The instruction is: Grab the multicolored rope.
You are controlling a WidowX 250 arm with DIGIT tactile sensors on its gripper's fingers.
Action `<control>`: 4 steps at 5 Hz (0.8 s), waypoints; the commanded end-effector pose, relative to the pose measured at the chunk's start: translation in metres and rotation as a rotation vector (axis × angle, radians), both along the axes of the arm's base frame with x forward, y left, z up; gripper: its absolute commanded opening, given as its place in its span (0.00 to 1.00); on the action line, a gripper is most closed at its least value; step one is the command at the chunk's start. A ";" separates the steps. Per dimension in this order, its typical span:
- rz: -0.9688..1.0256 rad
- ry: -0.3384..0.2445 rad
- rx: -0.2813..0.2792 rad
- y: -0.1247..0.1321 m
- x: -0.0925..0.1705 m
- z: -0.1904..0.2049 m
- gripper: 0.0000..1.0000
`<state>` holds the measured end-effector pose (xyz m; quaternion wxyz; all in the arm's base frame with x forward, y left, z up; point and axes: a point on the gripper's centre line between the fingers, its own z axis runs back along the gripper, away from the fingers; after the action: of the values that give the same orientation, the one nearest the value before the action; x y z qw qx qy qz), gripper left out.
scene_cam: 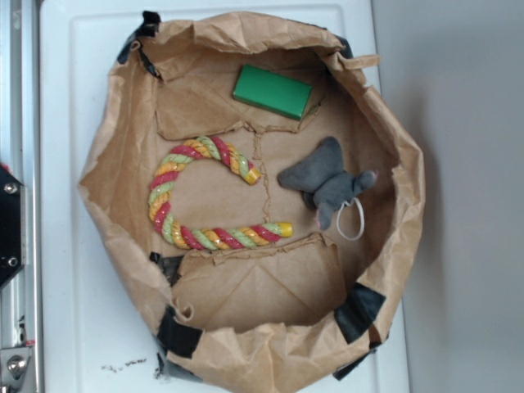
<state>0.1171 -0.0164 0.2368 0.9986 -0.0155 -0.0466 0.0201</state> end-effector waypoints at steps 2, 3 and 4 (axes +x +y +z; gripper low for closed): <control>0.075 -0.015 0.018 -0.005 -0.029 -0.003 1.00; 0.173 -0.060 0.023 -0.005 -0.037 -0.013 1.00; 0.173 -0.060 0.023 -0.005 -0.037 -0.013 1.00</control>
<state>0.0783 -0.0192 0.2215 0.9915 -0.0012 -0.0741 0.1069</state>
